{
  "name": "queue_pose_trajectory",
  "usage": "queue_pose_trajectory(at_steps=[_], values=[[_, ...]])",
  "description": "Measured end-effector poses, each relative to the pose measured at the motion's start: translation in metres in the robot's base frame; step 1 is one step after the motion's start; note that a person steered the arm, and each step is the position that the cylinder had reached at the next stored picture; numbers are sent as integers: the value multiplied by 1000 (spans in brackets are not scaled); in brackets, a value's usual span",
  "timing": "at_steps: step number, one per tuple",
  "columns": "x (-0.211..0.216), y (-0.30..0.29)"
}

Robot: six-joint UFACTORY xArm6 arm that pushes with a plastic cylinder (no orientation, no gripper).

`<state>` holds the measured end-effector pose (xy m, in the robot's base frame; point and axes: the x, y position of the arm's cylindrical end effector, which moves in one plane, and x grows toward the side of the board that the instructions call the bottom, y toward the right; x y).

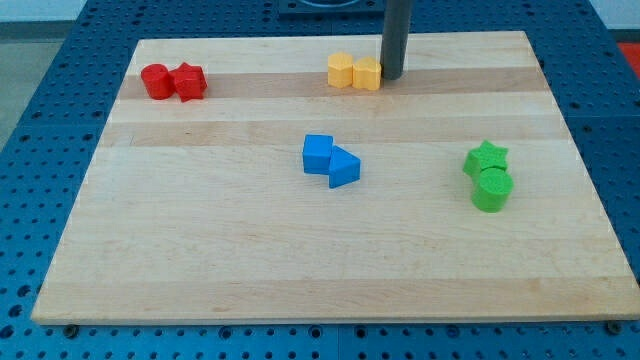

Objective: Move the blue cube bottom to the red star

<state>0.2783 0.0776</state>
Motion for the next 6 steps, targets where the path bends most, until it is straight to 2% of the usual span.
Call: queue_pose_trajectory(at_steps=[3,5,6], values=[[0,-16],[29,35],[43,27]])
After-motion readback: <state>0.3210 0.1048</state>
